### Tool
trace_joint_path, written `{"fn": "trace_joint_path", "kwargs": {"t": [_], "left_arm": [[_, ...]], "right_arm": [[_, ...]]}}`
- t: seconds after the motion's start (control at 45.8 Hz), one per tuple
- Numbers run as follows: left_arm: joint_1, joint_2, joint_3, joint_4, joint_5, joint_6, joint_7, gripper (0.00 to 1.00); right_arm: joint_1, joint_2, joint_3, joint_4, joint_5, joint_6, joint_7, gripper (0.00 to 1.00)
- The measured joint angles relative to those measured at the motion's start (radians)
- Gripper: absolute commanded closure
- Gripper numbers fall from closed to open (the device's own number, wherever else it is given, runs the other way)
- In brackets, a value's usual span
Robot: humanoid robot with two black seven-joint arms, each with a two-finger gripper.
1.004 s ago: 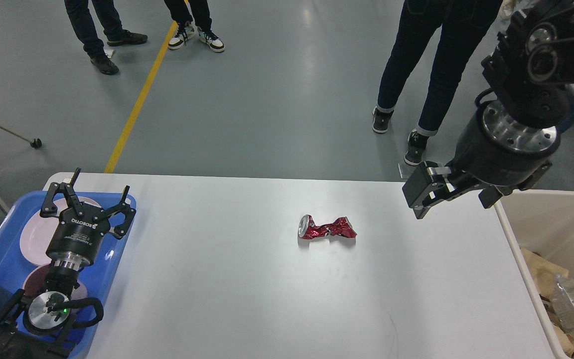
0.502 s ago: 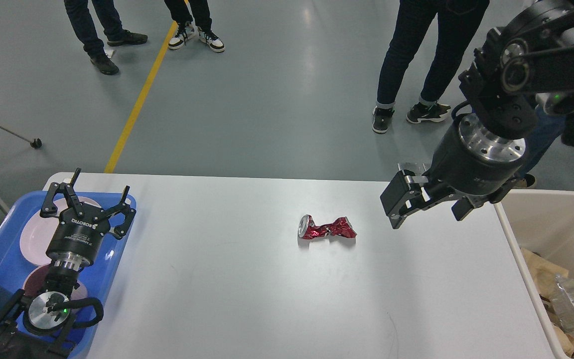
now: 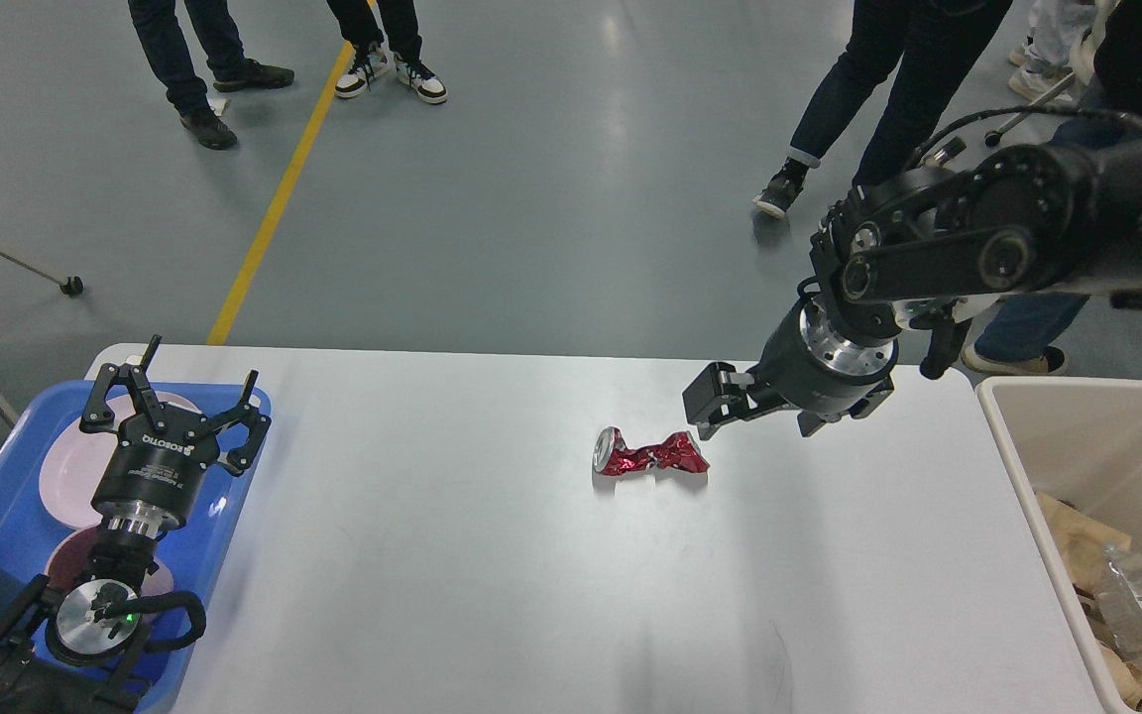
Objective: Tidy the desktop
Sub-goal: 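Raise the right gripper from the bin toward the red wrapper, then lower the right gripper onto the red foil wrapper and grasp it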
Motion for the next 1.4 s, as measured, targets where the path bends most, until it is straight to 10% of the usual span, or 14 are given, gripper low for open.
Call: {"fn": "trace_joint_path", "kwargs": {"t": [0.655, 1.397], "left_arm": [[0.0, 0.0, -0.002, 0.0, 0.0, 0.0, 0.0, 0.04], [0.0, 0.0, -0.001, 0.0, 0.0, 0.0, 0.0, 0.04]], "right_arm": [[-0.668, 0.293, 0.027, -0.781, -0.196, -0.199, 0.023, 0.01], [-0.854, 0.313, 0.032, -0.888, -0.341, -0.373, 0.022, 0.02]]}}
